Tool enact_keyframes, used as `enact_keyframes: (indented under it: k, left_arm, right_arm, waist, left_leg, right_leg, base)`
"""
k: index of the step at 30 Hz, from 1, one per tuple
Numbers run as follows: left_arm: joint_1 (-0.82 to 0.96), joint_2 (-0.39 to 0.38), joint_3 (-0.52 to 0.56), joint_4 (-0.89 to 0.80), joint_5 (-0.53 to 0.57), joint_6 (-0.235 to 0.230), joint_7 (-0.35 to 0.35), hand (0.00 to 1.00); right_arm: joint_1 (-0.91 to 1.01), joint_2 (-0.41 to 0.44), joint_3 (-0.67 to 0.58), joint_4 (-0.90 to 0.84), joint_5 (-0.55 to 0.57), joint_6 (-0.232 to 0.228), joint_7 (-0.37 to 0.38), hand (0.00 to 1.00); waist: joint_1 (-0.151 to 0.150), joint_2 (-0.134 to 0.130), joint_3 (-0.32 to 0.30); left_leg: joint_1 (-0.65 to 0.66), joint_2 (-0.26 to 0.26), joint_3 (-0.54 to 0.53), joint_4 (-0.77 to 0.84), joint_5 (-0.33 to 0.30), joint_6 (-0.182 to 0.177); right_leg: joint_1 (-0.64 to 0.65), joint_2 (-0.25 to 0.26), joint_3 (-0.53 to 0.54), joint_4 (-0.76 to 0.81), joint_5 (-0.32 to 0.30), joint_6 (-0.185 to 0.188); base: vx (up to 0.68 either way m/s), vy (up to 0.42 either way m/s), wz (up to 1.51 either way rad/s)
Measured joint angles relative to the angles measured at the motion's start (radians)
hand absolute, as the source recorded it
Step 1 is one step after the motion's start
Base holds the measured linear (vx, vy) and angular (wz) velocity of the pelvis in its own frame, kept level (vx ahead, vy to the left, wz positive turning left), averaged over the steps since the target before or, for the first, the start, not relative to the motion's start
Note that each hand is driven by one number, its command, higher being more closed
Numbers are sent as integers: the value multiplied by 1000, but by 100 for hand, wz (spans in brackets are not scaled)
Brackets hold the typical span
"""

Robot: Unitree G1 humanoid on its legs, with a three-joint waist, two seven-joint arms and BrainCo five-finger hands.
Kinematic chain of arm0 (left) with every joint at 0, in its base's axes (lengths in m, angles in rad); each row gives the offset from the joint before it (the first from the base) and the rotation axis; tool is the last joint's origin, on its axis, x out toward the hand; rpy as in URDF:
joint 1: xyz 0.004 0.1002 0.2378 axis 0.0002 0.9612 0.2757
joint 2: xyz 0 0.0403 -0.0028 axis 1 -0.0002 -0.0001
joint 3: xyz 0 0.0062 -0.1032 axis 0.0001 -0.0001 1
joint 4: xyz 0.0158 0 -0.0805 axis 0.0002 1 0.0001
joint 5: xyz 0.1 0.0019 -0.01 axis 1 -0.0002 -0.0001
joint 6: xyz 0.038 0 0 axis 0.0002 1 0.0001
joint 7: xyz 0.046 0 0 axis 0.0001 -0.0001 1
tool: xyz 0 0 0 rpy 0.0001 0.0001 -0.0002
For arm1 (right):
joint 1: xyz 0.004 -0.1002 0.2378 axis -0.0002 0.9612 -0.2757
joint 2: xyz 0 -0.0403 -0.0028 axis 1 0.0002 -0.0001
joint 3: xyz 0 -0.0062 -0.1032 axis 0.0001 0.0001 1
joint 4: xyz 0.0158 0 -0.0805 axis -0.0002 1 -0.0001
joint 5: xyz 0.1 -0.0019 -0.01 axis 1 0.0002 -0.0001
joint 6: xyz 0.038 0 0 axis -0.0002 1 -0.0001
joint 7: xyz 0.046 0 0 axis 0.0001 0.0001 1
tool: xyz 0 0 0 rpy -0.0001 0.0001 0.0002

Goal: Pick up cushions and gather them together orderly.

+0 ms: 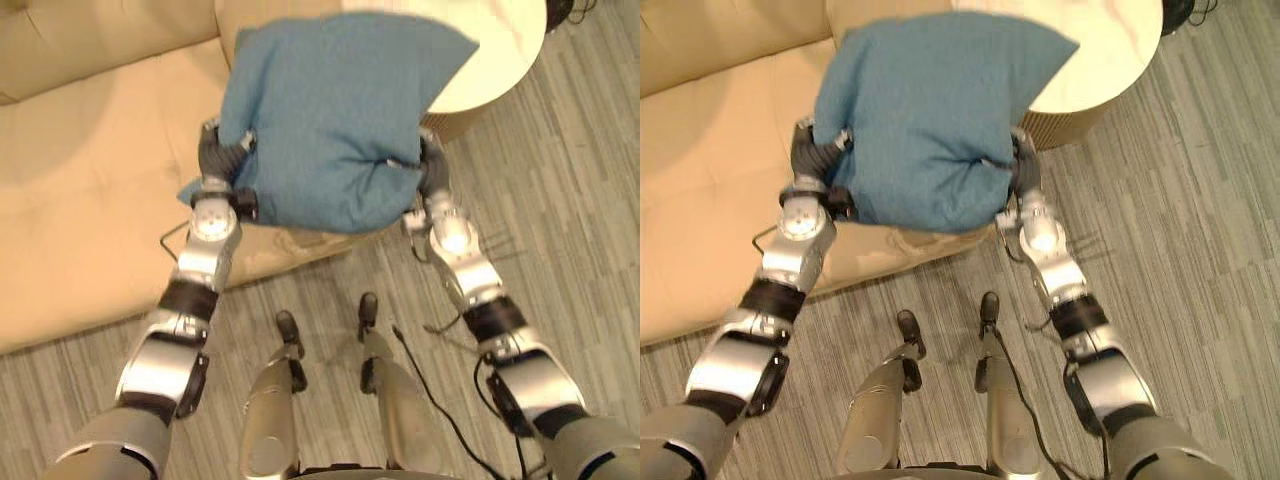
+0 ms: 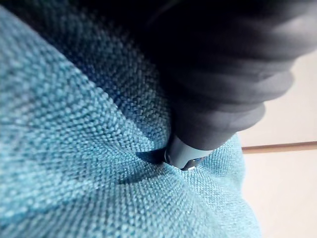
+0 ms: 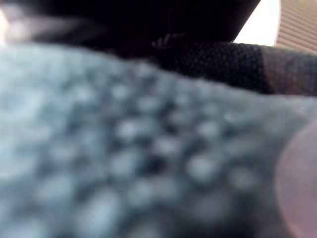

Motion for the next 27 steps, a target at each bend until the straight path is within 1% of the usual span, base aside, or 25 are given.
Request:
enact_keyframes:
  k: [2, 5, 6, 7, 9, 12, 14, 16, 17, 18, 19, 20, 21, 22, 23, 24, 25, 26, 27]
  left_arm:
    - [139, -23, 0, -125, 12, 0, 0, 100]
    - [274, -54, 10, -229, 16, 0, 0, 100]
    - [352, -81, 16, -284, 16, 0, 0, 100]
    - [429, -105, 16, -318, 19, -1, 0, 100]
    - [529, -129, 16, -364, 36, -1, -2, 100]
    - [636, -150, 16, -406, 55, -17, -20, 100]
    - [665, -157, 16, -412, 57, -23, -27, 100]
    - [692, -175, 15, -415, 58, -23, -35, 100]
    - [699, -178, 12, -413, 57, -21, -48, 100]
    - [699, -178, 6, -409, 57, -21, -51, 100]
    - [699, -174, 5, -406, 58, -20, -57, 100]
    - [697, -164, 5, -401, 59, -20, -64, 100]
    - [698, -160, 5, -398, 61, -19, -68, 100]
    - [697, -159, 7, -398, 77, -20, -68, 100]
    - [693, -159, 8, -399, 78, -20, -68, 100]
    - [683, -159, 10, -399, 79, -20, -68, 100]
    - [674, -159, 11, -400, 79, -20, -66, 100]
    - [673, -165, 12, -399, 79, -18, -64, 100]
    - [677, -164, 11, -399, 78, -17, -64, 100]
  right_arm:
    - [99, 2, -4, -100, -26, -2, 8, 100]
    - [183, 13, -6, -193, -29, -6, 39, 100]
    - [227, 29, -6, -224, -37, -15, 50, 100]
    - [278, 46, -8, -248, -48, -17, 68, 100]
    - [354, 62, -7, -290, -58, -21, 94, 100]
    - [455, 82, -5, -336, -62, -51, 131, 100]
    - [485, 86, -4, -342, -64, -61, 143, 100]
    - [512, 86, -4, -341, -64, -63, 150, 100]
    - [536, 85, -7, -338, -64, -64, 150, 100]
    - [550, 84, -10, -336, -64, -64, 150, 100]
    - [564, 84, -13, -329, -65, -65, 149, 100]
    - [572, 89, -11, -318, -66, -71, 149, 100]
    - [572, 89, -11, -311, -68, -74, 149, 100]
    - [571, 88, -12, -308, -84, -78, 146, 100]
    - [567, 87, -12, -309, -93, -80, 144, 100]
    - [550, 85, -12, -309, -102, -82, 135, 100]
    - [533, 84, -12, -309, -102, -82, 130, 100]
    - [516, 76, -12, -303, -102, -81, 128, 100]
    - [512, 74, -12, -297, -102, -80, 125, 100]
  waist:
    - [1, 0, -3]
    - [3, 2, -5]
    - [4, 2, -32]
    - [4, 5, -85]
    - [10, 6, -137]
    - [30, 12, -189]
    - [33, 18, -208]
    - [29, 26, -213]
    - [26, 25, -213]
    - [24, 25, -214]
    - [21, 27, -213]
    - [2, 23, -214]
    - [-3, 21, -216]
    - [4, 9, -226]
    - [8, 6, -233]
    - [29, 15, -241]
    - [47, 30, -246]
    - [60, 69, -243]
    - [60, 80, -244]
  left_leg:
    - [40, -4, -3, -15, -1, 0]
    - [83, -7, -6, -30, -1, 0]
    - [99, -11, -7, -46, -1, -1]
    - [105, -14, -11, -62, -1, -1]
    - [142, -18, -11, -82, 0, -1]
    - [212, -24, -9, -107, -2, -5]
    - [233, -33, -13, -115, -2, -4]
    - [255, -39, -28, -116, -2, -4]
    - [262, -49, -48, -111, -2, -2]
    - [265, -55, -61, -107, -6, 12]
    - [259, -55, -88, -89, -14, 27]
    - [236, -66, -145, -67, -10, 39]
    - [233, -75, -177, -57, -5, 40]
    - [190, -98, -241, -36, 26, 30]
    - [159, -106, -265, -25, 36, 26]
    - [86, -105, -311, -9, 63, 9]
    - [30, -89, -339, -12, 92, -8]
    - [-14, -52, -387, -28, 133, -35]
    - [-23, -40, -398, -50, 169, -48]
  right_leg:
    - [43, -1, -4, -18, -1, 1]
    - [91, -1, -13, -31, -5, 3]
    - [102, -2, -15, -32, -13, 5]
    - [101, -3, -20, -32, -22, 6]
    - [129, -3, -20, -32, -33, 9]
    - [182, -7, -23, -19, -56, 15]
    - [191, -16, -26, 1, -70, 22]
    - [184, -36, -34, 85, -117, 32]
    - [171, -49, -36, 175, -164, 44]
    - [165, -59, -27, 222, -184, 59]
    - [143, -68, 23, 326, -239, 81]
    - [113, -85, 74, 532, -330, 59]
    - [113, -88, 91, 609, -363, 70]
    - [139, -91, 122, 666, -419, 81]
    - [149, -89, 129, 633, -446, 71]
    - [158, -62, 125, 538, -478, 67]
    - [157, -37, 108, 462, -489, 63]
    - [152, 7, 69, 405, -461, 40]
    - [156, 27, 41, 387, -447, 27]
  base:
    - [73, 9, 5]
    - [40, 9, 6]
    - [47, 11, 10]
    - [61, 16, 9]
    - [111, 27, 4]
    - [87, 46, 2]
    - [19, 64, 7]
    - [-25, 50, 25]
    - [-74, 36, 44]
    - [-100, 25, 69]
    - [-82, 7, 113]
    - [-56, -48, 131]
    - [-22, -108, 166]
    - [-26, -145, 130]
    - [-80, -201, 141]
    - [-152, -225, 98]
    - [-238, -268, 97]
    - [-231, -215, 71]
    - [-285, -193, 95]
